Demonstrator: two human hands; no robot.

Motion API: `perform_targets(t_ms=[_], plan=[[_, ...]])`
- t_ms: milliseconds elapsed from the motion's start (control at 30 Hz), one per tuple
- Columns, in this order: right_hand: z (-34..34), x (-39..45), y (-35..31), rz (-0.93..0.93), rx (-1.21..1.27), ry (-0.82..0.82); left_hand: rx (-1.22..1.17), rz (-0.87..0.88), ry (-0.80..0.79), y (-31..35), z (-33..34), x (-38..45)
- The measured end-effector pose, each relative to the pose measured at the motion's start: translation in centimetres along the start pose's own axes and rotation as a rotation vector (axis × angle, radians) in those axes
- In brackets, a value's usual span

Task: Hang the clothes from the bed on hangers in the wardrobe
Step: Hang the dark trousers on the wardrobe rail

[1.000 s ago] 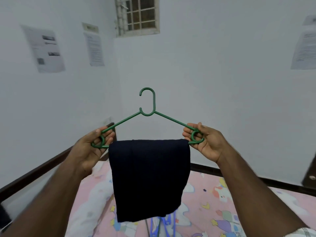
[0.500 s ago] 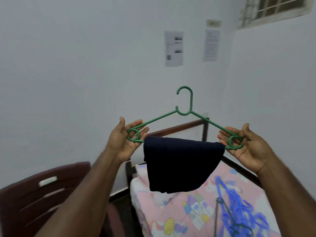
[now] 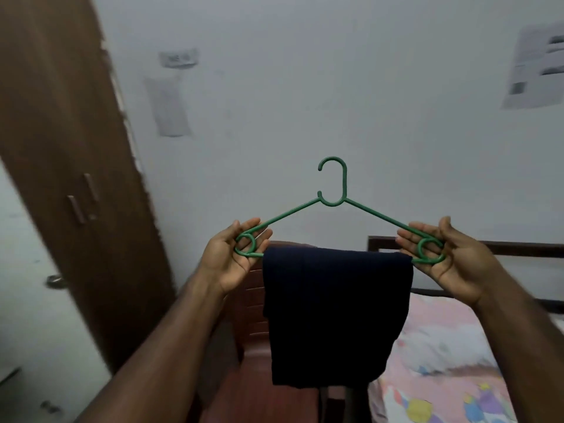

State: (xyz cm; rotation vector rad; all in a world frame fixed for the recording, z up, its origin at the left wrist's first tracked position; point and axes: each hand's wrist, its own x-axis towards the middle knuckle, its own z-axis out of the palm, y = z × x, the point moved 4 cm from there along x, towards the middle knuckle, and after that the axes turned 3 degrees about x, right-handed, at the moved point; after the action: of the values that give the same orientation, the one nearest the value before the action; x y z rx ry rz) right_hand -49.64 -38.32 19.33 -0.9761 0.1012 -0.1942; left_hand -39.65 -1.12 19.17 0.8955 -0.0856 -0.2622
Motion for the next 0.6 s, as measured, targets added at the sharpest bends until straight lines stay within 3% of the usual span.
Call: perform_targets(t_ms=[300, 600], plan=[[16.8, 0.3, 9.3, 0.150, 0.001, -0.304, -0.001, 0.234, 0.243, 11.4, -13.0, -12.2], [34.3, -6.2, 20.0, 0.266, 0.024, -0.498, 0.020, 0.426, 0.387, 23.1, -26.7, -25.9]])
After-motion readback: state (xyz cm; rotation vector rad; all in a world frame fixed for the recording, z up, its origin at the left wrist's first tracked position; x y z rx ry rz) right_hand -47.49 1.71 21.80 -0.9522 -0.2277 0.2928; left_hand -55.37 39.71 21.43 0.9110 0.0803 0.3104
